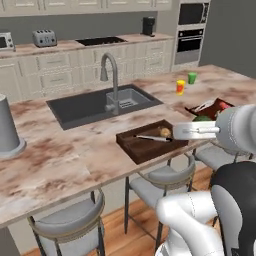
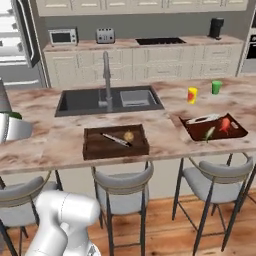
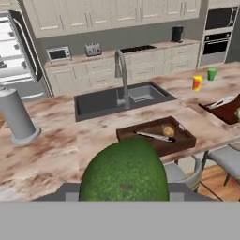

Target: Gather the onion and avocado from the fridge and place them on a tray on the dining counter. Then gather the fishs from the fridge and place them on the other tray.

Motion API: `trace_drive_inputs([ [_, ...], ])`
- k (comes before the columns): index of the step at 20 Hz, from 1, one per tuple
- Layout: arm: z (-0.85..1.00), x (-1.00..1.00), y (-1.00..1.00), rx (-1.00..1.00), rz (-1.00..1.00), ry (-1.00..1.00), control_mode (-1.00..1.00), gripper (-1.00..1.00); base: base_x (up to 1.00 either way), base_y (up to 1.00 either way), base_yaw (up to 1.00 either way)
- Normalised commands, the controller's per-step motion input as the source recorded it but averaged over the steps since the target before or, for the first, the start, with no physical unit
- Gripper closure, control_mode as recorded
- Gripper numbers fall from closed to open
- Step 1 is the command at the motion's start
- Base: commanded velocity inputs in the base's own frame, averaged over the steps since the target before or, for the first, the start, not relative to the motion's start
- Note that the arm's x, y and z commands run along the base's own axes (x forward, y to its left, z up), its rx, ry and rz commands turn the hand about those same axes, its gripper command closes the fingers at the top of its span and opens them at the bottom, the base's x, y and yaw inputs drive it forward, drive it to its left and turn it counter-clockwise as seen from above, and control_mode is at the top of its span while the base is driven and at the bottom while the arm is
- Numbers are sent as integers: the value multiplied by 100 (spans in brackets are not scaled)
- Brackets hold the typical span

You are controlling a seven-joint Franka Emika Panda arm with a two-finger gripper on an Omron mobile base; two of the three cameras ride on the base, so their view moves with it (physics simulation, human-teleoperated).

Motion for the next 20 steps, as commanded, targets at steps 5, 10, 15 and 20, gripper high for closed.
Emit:
trace_drive_inputs([
  [5,0,0,0,0,0,0,100,100,52,-48,35],
  [10,0,0,0,0,0,0,100,100,71,-40,38],
  [15,0,0,0,0,0,0,100,100,71,-35,36],
  [20,-7,45,-27,3,8,20,-100,100,27,-10,11],
])
